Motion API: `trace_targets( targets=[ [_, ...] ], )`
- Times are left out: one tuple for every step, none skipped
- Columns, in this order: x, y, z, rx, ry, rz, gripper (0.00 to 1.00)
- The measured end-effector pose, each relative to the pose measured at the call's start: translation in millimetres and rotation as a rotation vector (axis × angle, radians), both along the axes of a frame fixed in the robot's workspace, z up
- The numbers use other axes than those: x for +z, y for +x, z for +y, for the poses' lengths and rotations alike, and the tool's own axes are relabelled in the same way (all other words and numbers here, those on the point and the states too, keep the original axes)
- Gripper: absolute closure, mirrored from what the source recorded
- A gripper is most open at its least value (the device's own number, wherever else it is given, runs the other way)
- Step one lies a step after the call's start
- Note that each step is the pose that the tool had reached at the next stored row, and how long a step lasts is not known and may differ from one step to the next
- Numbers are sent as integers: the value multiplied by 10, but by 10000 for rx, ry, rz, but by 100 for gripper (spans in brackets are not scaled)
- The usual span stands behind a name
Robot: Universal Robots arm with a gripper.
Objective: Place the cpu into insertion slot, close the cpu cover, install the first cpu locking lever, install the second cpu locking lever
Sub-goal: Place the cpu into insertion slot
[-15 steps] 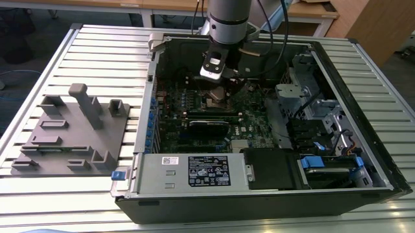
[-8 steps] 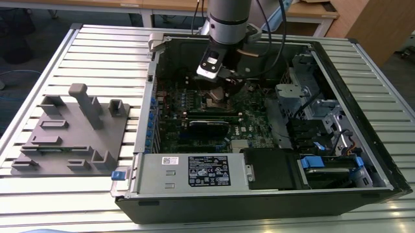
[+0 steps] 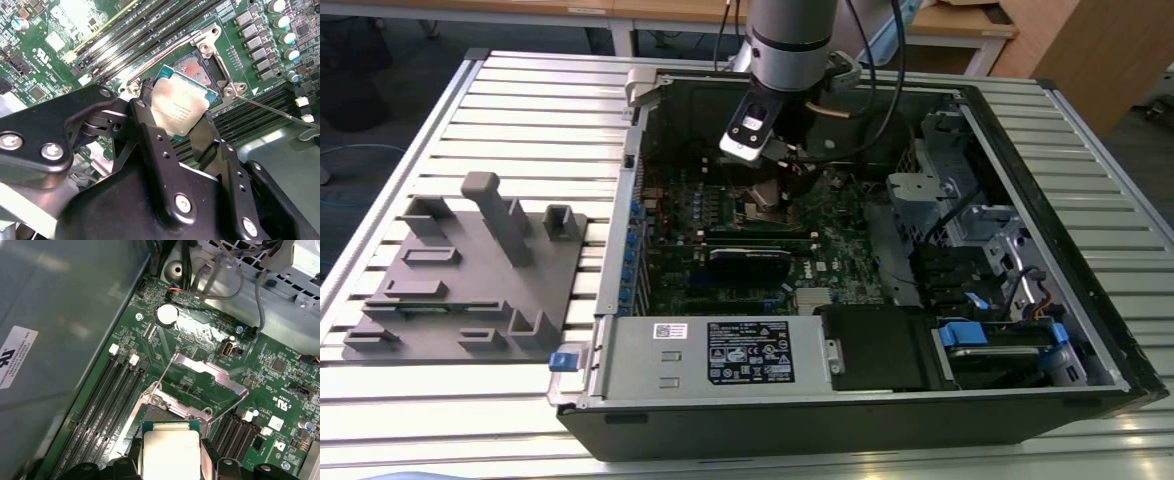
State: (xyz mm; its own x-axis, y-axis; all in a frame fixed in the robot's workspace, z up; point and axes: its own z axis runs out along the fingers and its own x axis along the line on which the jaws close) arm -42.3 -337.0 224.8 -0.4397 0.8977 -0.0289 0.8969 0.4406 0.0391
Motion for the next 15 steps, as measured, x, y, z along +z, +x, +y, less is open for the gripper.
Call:
trace_targets(
  targets=[
    [0,0,0,-1,0,-1,46],
    [0,0,0,-1,0,0,46],
    [0,0,0,-1,0,-1,46],
    [0,0,0,-1,0,0,46],
    [0,0,0,-3,1,0,46],
    [0,0,0,-29,0,0,46],
    [-1,0,0,-105,0,0,46],
    [-3,0,1,-229,2,-1,46],
    [-4,0,1,-411,2,-1,46],
    [-5,0,0,-590,1,0,46],
    [-7,0,0,-769,0,-1,46],
    [-8,0,0,-955,0,0,46],
    [-10,0,0,-1134,0,0,46],
    [-11,0,0,-1309,0,0,46],
    [-12,0,0,-1505,0,0,46]
  ],
)
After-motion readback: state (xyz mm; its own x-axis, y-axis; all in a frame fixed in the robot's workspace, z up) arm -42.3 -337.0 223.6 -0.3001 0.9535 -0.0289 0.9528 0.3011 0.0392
